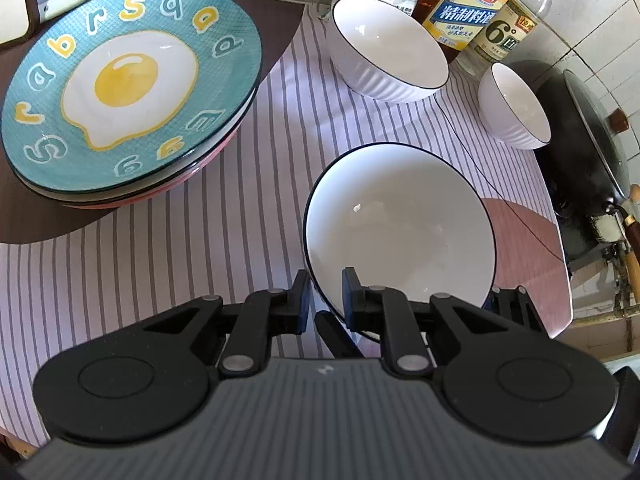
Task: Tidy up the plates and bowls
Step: 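Lift the white bowl with both grippers and carry it to another white bowl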
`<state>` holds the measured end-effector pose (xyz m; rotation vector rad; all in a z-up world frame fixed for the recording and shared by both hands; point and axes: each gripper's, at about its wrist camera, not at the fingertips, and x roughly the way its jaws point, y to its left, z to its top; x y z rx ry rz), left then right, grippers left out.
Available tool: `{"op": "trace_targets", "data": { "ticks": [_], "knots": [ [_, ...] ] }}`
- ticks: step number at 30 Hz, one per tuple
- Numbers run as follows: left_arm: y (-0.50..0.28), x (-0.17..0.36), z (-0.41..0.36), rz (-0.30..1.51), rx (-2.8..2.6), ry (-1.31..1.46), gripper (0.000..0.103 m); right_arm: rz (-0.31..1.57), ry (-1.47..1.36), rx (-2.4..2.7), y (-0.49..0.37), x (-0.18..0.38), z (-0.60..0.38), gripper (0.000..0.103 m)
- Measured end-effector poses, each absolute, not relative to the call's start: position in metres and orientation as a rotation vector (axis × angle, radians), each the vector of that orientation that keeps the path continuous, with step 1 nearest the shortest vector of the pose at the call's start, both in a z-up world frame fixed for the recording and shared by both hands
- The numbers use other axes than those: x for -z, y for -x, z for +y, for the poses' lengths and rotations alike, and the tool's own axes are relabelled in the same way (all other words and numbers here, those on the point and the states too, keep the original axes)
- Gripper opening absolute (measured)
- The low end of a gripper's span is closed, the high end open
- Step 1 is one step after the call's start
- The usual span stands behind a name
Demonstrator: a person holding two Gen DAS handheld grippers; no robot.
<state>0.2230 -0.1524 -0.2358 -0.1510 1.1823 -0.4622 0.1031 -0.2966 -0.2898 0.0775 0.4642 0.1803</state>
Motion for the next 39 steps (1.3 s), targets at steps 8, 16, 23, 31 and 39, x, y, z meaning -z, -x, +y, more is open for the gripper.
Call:
{"op": "trace_targets", "data": {
  "ticks": [8, 16, 23, 31, 39],
  "knots": [
    [-0.227, 0.223, -0.154, 1.175, 0.487, 0.072, 0.031, 0.541, -0.119, -0.148, -0.088, 0.278, -0.305, 0.100],
    [-0.240, 0.187, -0.141, 1.083, 0.543, 0.109, 0.040, 0.530, -0.323, -0.167, -0.075, 0.237, -0.352, 0.100],
    [-0.270, 0.170, -0.140, 0.989, 0.529, 0.190, 0.041, 0.568, -0.655, -0.124, -0.125, 0.224, -0.400, 0.088],
    [-0.313, 0.172, -0.168, 0.935, 0.524, 0.168, 0.046, 0.657, -0.896, -0.113, -0.188, 0.236, -0.426, 0.073],
    [-0.347, 0.197, -0.201, 0.926, 0.465, 0.071, 0.047, 0.751, -0.915, -0.061, -0.244, 0.257, -0.428, 0.058]
  ]
}}
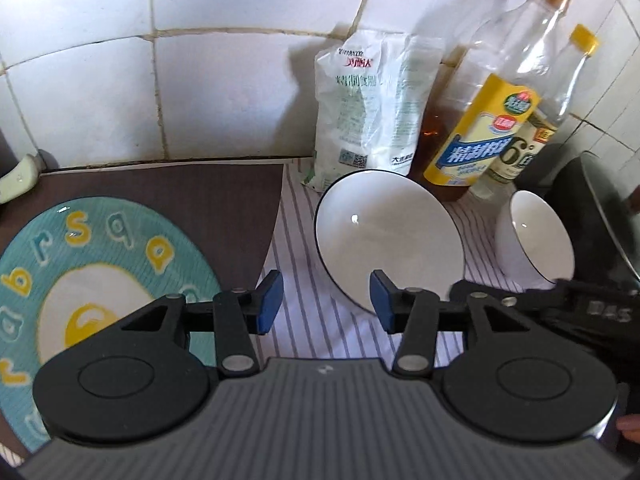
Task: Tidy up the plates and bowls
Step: 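Lift the white bowl with both grippers and carry it to another white bowl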
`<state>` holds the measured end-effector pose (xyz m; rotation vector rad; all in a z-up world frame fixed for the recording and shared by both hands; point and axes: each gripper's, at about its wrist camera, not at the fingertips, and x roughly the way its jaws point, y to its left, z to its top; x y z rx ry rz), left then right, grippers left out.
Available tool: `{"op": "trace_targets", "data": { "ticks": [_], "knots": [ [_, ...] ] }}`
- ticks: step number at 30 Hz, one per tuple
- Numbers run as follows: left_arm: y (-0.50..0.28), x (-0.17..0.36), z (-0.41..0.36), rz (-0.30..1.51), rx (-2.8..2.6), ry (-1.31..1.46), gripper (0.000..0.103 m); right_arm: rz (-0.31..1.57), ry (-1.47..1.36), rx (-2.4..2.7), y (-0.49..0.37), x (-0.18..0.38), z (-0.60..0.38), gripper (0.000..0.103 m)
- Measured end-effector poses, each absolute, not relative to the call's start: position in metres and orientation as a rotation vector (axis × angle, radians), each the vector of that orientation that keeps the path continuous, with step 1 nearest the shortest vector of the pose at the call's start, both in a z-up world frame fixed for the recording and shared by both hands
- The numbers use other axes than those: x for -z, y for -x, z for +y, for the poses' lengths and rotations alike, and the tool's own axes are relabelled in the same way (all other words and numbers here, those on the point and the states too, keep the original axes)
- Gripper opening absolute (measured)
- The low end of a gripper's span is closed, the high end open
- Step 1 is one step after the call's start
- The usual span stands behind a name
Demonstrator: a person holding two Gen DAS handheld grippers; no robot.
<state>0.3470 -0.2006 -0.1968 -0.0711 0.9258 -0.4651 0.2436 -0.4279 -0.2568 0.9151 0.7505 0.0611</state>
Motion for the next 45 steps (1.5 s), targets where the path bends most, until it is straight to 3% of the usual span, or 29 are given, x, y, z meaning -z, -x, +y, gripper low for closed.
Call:
{"op": "trace_targets", "data": {
  "ticks": [5, 7, 9, 12, 13, 14, 22, 32, 45],
  "knots": [
    [-0.361, 0.207, -0.210, 0.943, 0.449, 0.048, 0.047, 0.809, -0.866, -0.036, -0.272, 0.273, -0.426, 0.049],
    [-0.364, 0.210, -0.214, 0.954, 0.432, 0.025, 0.045, 0.821, -0.839, -0.035, -0.275, 0.274, -0.425, 0.031],
    [-0.364, 0.212, -0.216, 0.958, 0.414, 0.005, 0.043, 0.809, -0.803, -0.039, -0.276, 0.272, -0.424, 0.024],
    [-0.363, 0.215, -0.217, 0.967, 0.399, 0.008, 0.030, 0.800, -0.772, -0.049, -0.278, 0.269, -0.424, 0.022],
    [-0.362, 0.216, -0.217, 0.981, 0.408, 0.033, 0.019, 0.801, -0.765, -0.054, -0.278, 0.268, -0.425, 0.021],
    [-0.362, 0.217, -0.216, 0.993, 0.417, 0.060, 0.016, 0.802, -0.768, -0.062, -0.278, 0.269, -0.426, 0.021],
    [-0.343, 0.204, -0.217, 0.970, 0.393, 0.072, 0.013, 0.789, -0.726, -0.092, -0.273, 0.269, -0.426, 0.019],
    [-0.281, 0.156, -0.200, 0.915, 0.450, 0.066, 0.013, 0.676, -0.726, -0.112, -0.204, 0.235, -0.419, 0.019],
    [-0.209, 0.140, -0.173, 0.936, 0.488, 0.049, 0.014, 0.646, -0.716, -0.085, -0.119, 0.220, -0.403, 0.019]
  ]
}}
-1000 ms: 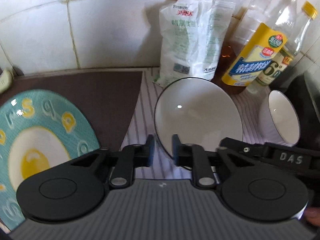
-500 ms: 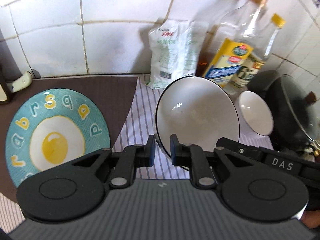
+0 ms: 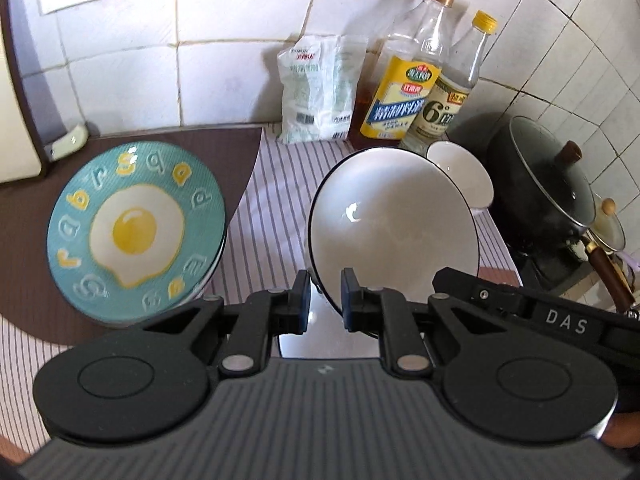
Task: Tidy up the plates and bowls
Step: 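Lift the white bowl with both grippers and carry it to another white bowl, then lower the held bowl into the other white bowl and open both grippers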
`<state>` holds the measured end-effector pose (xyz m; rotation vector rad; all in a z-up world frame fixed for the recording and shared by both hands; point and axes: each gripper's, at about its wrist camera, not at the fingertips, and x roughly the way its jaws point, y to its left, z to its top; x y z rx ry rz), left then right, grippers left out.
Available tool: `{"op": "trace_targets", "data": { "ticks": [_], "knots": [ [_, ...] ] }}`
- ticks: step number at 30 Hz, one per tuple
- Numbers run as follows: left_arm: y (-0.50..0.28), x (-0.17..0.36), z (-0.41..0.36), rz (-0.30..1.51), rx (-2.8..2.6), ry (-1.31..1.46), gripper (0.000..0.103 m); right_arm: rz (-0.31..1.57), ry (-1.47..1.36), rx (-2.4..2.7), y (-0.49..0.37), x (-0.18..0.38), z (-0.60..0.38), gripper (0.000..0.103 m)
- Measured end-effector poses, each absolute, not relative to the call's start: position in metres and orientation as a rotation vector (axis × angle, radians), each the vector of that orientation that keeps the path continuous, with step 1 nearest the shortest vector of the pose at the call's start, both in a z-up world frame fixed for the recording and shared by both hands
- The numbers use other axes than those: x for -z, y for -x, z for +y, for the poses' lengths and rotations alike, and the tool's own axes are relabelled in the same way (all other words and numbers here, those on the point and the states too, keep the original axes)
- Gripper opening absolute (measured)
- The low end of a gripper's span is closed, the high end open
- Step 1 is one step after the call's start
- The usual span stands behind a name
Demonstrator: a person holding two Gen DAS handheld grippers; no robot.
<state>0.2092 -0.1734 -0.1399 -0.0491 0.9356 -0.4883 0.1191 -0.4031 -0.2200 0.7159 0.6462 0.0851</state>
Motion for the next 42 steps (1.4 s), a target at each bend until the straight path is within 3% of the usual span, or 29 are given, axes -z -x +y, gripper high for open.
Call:
{"op": "trace_targets", "data": {
  "ticks": [25, 42],
  "knots": [
    [-0.197, 0.196, -0.168, 1.139, 0.449, -0.004, 0.014, 0.752, -0.593, -0.026, -0.096, 0.254, -0.372, 0.019],
    [-0.201, 0.203, -0.188, 1.163, 0.431, -0.088, 0.017, 0.762, -0.451, 0.011, -0.105, 0.256, -0.361, 0.019]
  ]
}}
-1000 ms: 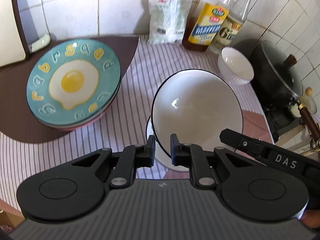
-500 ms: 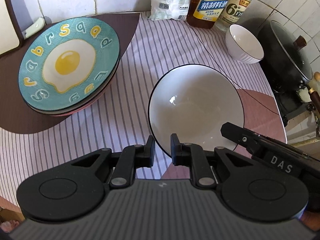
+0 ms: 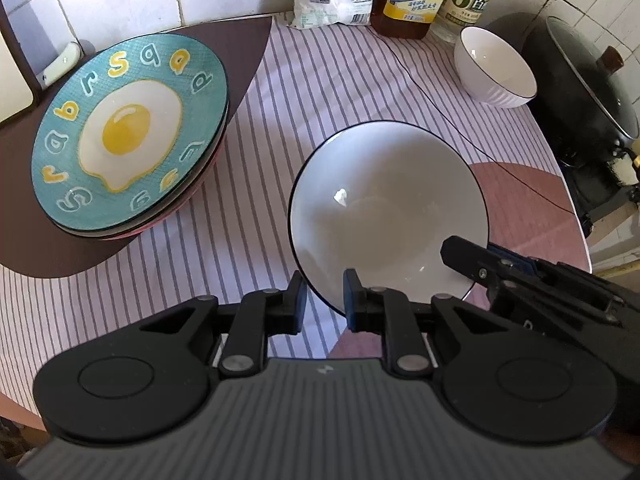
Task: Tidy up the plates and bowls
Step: 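Lower the held bowl into the other white bowl and open both grippers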
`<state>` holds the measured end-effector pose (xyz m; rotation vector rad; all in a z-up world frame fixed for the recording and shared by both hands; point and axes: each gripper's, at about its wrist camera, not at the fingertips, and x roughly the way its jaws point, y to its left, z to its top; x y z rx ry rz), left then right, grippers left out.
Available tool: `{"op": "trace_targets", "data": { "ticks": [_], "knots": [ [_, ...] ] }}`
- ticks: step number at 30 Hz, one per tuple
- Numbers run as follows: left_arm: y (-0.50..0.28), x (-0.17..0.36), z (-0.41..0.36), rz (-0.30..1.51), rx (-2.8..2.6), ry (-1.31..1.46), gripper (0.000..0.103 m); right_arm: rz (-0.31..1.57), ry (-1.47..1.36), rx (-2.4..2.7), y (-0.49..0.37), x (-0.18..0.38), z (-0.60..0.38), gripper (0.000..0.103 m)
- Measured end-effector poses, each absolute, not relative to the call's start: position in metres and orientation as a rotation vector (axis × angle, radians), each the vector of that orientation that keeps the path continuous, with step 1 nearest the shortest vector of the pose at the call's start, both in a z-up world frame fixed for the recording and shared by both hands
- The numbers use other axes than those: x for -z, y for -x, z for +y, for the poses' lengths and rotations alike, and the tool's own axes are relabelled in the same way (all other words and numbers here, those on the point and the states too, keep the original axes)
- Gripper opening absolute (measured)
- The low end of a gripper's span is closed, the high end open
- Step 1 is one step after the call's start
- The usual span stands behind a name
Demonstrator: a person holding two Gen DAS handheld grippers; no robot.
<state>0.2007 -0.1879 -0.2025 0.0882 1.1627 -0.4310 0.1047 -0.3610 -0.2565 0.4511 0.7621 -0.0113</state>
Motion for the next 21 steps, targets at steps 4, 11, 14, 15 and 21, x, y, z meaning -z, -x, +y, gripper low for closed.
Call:
{"op": "trace_targets", "data": {
  "ticks": [4, 11, 14, 15, 21],
  "knots": [
    [-0.200, 0.203, -0.189, 1.161, 0.430, -0.085, 0.018, 0.754, -0.383, 0.027, -0.106, 0.255, -0.358, 0.020],
    [-0.199, 0.194, -0.183, 1.152, 0.441, -0.050, 0.022, 0.760, -0.258, 0.009, -0.108, 0.256, -0.349, 0.023],
    [-0.200, 0.181, -0.179, 1.141, 0.476, -0.016, 0.026, 0.752, -0.224, -0.010, -0.107, 0.256, -0.348, 0.025],
    [-0.201, 0.176, -0.178, 1.141, 0.484, 0.007, 0.027, 0.746, -0.220, -0.023, -0.106, 0.255, -0.350, 0.028],
    [-0.213, 0.136, -0.195, 1.047, 0.569, 0.050, 0.034, 0.646, -0.243, -0.096, -0.092, 0.243, -0.370, 0.042]
  ]
}}
